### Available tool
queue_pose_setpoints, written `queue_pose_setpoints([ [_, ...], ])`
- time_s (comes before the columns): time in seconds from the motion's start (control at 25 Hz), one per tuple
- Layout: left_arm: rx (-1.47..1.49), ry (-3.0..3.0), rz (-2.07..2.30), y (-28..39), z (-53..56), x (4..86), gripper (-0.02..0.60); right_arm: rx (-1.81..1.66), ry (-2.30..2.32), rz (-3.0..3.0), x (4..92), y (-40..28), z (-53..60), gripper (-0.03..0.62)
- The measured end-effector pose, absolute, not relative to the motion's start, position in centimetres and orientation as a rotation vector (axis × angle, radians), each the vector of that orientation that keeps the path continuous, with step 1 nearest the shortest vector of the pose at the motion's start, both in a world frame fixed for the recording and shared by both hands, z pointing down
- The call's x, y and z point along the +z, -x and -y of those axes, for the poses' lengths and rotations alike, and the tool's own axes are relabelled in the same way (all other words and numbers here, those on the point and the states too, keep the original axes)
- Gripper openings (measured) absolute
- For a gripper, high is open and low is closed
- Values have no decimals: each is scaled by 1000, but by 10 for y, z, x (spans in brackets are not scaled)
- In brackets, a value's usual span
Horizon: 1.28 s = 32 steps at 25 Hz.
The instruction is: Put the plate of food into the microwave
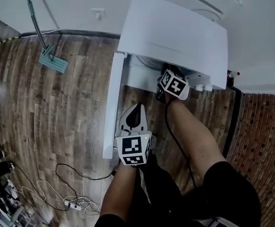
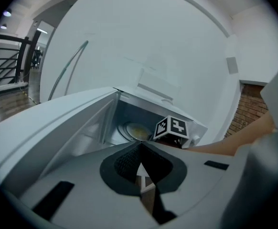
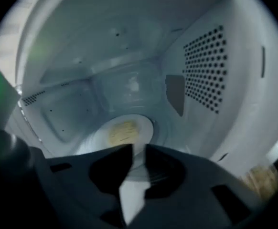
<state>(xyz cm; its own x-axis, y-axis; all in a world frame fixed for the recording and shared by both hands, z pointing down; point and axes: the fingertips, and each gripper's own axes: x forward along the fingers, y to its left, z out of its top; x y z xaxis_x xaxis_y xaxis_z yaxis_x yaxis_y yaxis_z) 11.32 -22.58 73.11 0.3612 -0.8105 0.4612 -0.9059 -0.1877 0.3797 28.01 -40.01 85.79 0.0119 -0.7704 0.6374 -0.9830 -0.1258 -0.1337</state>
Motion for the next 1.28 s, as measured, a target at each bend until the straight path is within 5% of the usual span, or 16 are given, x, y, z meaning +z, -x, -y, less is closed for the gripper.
queue_pose_setpoints([
  [0.04,218,-2037,1483,-114,226,731,-3,831,-1919,1831,855,-277,393,23],
  [0.08,227,-2043,1484,-114,227,730,-3,806,-1876,1864,852,-273,383,14],
  [0.52,238,-2175,1377,-153,243,654,-3,680,-1732,2242,679,-247,241,12],
  [1.28,269,-2427,1362,-158,203,322,-3,435,-1916,2384,320,-253,176,12],
])
